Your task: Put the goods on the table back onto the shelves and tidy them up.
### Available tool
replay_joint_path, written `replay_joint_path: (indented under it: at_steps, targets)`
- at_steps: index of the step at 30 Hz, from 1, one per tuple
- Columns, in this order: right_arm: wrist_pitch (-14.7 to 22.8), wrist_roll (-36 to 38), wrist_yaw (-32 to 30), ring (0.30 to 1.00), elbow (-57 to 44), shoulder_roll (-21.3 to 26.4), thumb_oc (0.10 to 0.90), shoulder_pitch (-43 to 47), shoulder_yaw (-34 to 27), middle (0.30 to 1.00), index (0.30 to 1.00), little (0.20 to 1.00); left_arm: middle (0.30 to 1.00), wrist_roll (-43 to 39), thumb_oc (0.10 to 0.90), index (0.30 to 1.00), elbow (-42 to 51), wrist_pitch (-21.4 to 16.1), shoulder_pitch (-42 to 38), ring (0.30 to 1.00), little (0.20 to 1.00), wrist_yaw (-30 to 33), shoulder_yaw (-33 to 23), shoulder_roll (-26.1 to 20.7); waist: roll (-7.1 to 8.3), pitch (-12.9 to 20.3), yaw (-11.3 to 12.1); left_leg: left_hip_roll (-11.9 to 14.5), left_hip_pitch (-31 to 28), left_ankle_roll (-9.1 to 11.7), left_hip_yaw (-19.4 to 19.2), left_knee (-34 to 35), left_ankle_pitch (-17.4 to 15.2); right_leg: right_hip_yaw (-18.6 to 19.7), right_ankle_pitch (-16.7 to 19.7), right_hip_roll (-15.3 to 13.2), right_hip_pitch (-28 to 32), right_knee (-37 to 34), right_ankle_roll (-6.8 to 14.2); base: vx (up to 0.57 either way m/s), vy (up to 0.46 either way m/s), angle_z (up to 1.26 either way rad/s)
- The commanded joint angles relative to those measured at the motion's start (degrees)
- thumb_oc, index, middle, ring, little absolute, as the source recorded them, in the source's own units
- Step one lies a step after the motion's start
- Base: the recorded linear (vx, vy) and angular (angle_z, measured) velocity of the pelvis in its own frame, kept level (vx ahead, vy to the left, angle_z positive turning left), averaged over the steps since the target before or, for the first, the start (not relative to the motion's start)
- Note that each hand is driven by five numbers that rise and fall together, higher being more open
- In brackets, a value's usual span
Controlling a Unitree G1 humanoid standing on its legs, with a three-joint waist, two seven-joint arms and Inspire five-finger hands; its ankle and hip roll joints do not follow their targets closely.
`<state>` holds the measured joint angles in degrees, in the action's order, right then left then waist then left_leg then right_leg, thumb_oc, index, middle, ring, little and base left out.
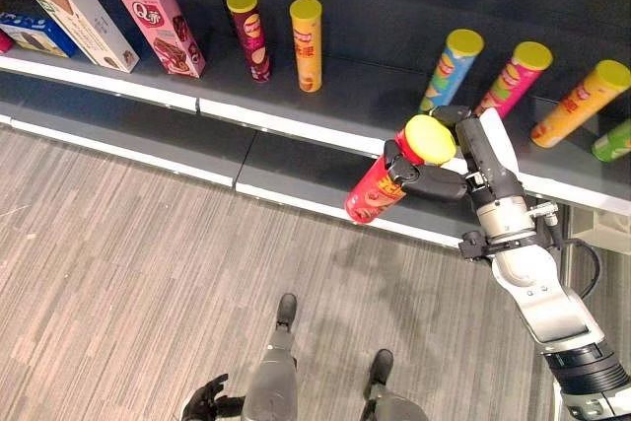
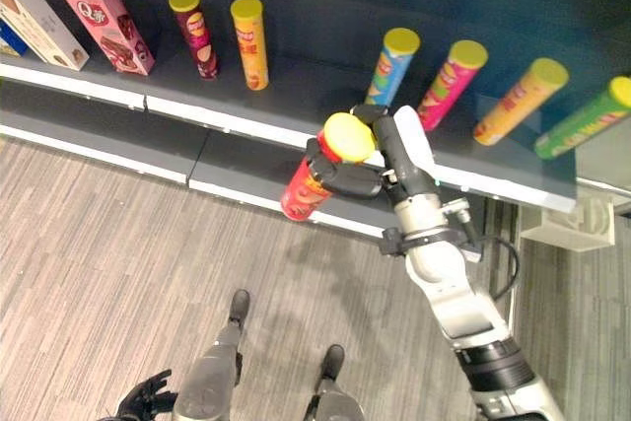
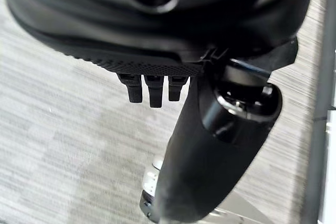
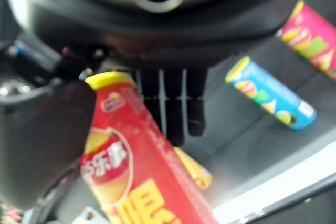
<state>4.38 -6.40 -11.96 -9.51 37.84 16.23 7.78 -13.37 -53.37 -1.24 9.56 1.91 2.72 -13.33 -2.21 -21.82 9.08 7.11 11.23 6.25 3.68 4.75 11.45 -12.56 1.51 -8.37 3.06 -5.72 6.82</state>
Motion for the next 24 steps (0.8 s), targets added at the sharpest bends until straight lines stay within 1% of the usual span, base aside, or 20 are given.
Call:
replay_joint_path:
  at_steps: [1,3,7,9,10,11,12,14,17,18,20,21,24]
  targets:
    - [4.5,-1.6,-5.1,0.3,-7.6,0.4,0.4,10.8,-2.7,0.3,0.3,0.3,0.9,0.8,0.8,0.9,2.5,-1.9,0.5,0.9,0.9,1.5,2.1,-4.6,0.61,5.7,0.7,-2.1,0.7,-0.8,0.6,-2.0,-5.6,0.2,-6.5,1.7,-3.2,6.3,-1.0,0.07,0.176,-0.23]
    - [4.1,-2.8,-6.1,0.3,-7.2,-0.4,0.4,14.2,-1.4,0.3,0.3,0.3,0.9,-0.1,0.8,0.9,3.0,-2.0,0.6,0.9,0.9,2.0,2.1,-5.3,0.66,4.9,1.6,-3.0,1.0,-1.7,-0.3,-3.1,-6.3,1.3,-5.3,0.5,-4.2,6.3,-0.4,0.04,0.15,-0.27]
    - [3.4,-5.1,-7.7,0.3,-6.2,-0.1,0.4,17.7,-0.7,0.3,0.3,0.3,0.9,-0.8,0.8,0.9,3.3,-2.1,0.7,0.9,0.9,2.5,2.1,-5.6,0.75,4.5,2.3,-3.7,1.6,-2.5,-1.1,-3.1,-6.8,1.8,-3.9,-0.4,-5.4,5.3,0.5,0.02,0.072,-0.28]
    - [1.6,-11.0,-10.7,0.3,-4.3,1.3,0.4,21.0,-0.8,0.3,0.3,0.3,0.9,-1.0,0.8,0.9,4.5,-2.6,0.4,0.9,0.9,3.2,3.1,-5.7,0.69,4.2,2.8,-4.3,2.1,-2.8,-1.1,-1.9,-6.6,1.6,-3.1,-1.0,-6.4,4.6,1.2,0.02,0.056,-0.05]
    - [1.6,-11.1,-10.8,0.3,-4.2,1.3,0.4,21.1,-0.7,0.3,0.3,0.3,0.9,-1.0,0.8,0.9,4.5,-2.6,0.4,0.9,0.9,3.3,3.1,-5.6,0.68,4.2,2.8,-4.3,2.1,-2.8,-1.1,-1.9,-6.6,1.7,-3.1,-1.0,-6.5,4.6,1.2,0.01,0.014,-0.07]
    - [0.4,-14.4,-13.1,0.3,-1.6,2.4,0.4,23.5,-0.3,0.3,0.3,0.3,0.9,-0.6,0.8,0.9,5.2,-3.0,0.2,0.9,0.9,3.6,4.0,-5.9,0.71,3.9,3.2,-4.5,2.4,-2.8,-1.0,-1.7,-6.6,1.6,-3.0,-1.1,-6.8,4.5,1.3,0.0,0.003,-0.08]
    - [-0.8,-17.6,-14.7,0.3,1.3,3.5,0.4,26.2,1.3,0.3,0.3,0.3,0.9,-0.3,0.8,0.9,6.9,-3.4,0.1,0.9,0.9,3.9,4.7,-6.2,0.64,3.4,3.6,-4.6,2.8,-2.9,-0.8,-1.8,-6.6,1.4,-2.8,-1.2,-7.2,4.4,1.5,0.0,-0.004,-0.1]
    - [-1.8,-19.3,-15.7,0.3,3.8,4.4,0.4,28.3,2.2,0.3,0.3,0.3,0.9,-0.8,0.8,0.9,8.4,-3.8,0.0,0.9,0.9,4.1,5.3,-6.8,0.71,3.2,4.0,-4.7,3.2,-2.9,-0.5,-1.7,-6.5,1.2,-2.6,-1.2,-7.4,4.2,1.5,0.0,-0.012,-0.09]
    - [-2.3,-20.2,-16.7,0.3,5.5,5.0,0.4,30.1,3.1,0.3,0.3,0.3,0.9,-1.0,0.8,0.9,9.1,-4.0,-0.1,0.9,0.9,4.4,5.6,-7.0,0.66,3.0,4.3,-4.7,3.4,-2.9,-0.3,-1.7,-6.5,1.0,-2.6,-1.2,-7.6,4.2,1.6,0.0,-0.01,0.04]
    - [-3.3,-21.2,-18.4,0.3,9.1,5.7,0.4,33.2,4.5,0.3,0.3,0.3,0.9,-1.4,0.8,0.9,9.6,-4.4,-0.8,0.9,0.9,4.8,6.3,-7.6,0.61,2.6,5.4,-5.0,4.0,-2.9,0.3,-1.6,-6.3,0.6,-2.5,-1.3,-7.8,4.1,1.7,0.0,-0.03,0.06]
    - [-4.0,-22.0,-19.3,0.3,11.2,6.6,0.4,35.2,5.6,0.3,0.3,0.3,0.9,-1.9,0.8,0.9,9.8,-4.6,-1.3,0.9,0.9,5.2,6.6,-8.0,0.56,2.1,5.9,-5.2,4.6,-2.9,0.8,-1.7,-6.2,0.3,-2.6,-1.3,-8.0,4.1,1.8,0.0,-0.026,0.06]
    - [-3.9,-22.0,-19.4,0.3,11.5,6.7,0.4,35.5,5.8,0.3,0.3,0.3,0.9,-1.9,0.8,0.9,9.8,-4.6,-1.4,0.9,0.9,5.2,6.6,-7.9,0.5,2.1,5.8,-5.2,4.7,-2.9,0.9,-1.7,-6.2,0.3,-2.6,-1.3,-8.1,4.1,1.8,0.0,-0.02,0.16]
    - [-4.8,-22.6,-20.6,0.3,14.4,8.0,0.4,38.2,7.0,0.3,0.3,0.3,0.9,-1.8,0.8,0.9,10.3,-5.0,-2.0,0.9,0.9,5.6,7.3,-8.6,0.27,1.6,7.0,-5.5,5.8,-2.9,1.9,-1.7,-6.0,-0.6,-2.5,-1.7,-8.4,4.2,2.1,0.0,-0.018,0.13]
